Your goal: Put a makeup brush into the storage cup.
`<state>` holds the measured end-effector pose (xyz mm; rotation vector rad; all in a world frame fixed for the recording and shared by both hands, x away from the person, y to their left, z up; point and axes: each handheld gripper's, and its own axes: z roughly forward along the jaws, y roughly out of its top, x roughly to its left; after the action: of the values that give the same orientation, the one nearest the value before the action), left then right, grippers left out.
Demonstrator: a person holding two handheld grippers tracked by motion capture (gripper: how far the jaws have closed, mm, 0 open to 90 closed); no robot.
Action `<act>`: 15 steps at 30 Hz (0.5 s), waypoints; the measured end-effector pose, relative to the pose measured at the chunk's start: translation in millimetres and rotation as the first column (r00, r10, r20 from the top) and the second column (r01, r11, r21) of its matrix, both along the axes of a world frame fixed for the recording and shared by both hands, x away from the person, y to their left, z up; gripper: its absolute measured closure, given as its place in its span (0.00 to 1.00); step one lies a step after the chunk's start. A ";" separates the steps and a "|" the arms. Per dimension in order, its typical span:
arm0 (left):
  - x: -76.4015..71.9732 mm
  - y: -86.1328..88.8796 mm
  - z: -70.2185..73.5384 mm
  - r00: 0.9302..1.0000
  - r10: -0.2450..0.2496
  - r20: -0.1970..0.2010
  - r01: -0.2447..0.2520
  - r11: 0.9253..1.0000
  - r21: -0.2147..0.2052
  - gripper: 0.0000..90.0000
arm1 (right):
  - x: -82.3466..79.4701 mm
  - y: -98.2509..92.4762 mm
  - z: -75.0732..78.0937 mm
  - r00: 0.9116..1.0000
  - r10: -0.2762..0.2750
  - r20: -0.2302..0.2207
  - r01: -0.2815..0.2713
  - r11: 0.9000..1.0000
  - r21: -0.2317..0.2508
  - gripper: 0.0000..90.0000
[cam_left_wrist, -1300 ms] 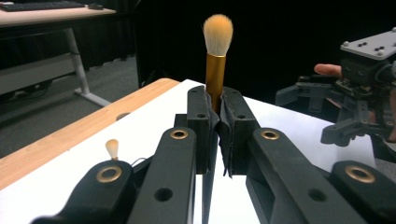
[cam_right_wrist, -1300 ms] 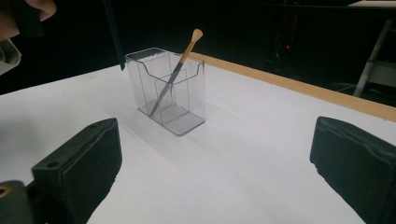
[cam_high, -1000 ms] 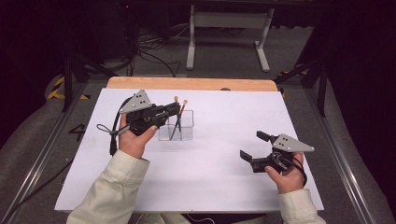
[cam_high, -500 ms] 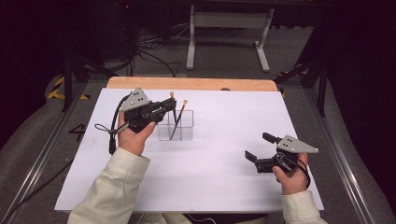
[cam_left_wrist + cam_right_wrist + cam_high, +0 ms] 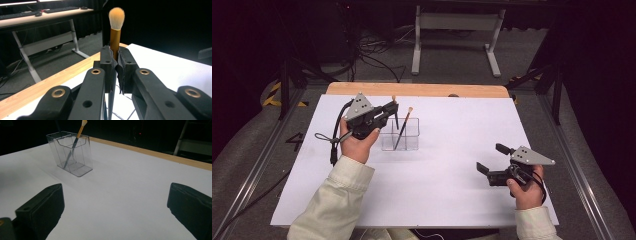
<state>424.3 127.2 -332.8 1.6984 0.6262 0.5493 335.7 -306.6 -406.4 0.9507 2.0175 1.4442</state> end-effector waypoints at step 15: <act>15.2 1.2 -14.8 0.996 0.000 -0.093 0.001 1.000 0.016 0.93 | 0.0 -0.6 0.0 1.000 0.003 0.000 -0.003 1.000 -0.004 0.02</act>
<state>439.5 128.5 -347.7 1.7472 0.6896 0.4779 335.7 -307.2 -406.4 0.9470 2.0218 1.4416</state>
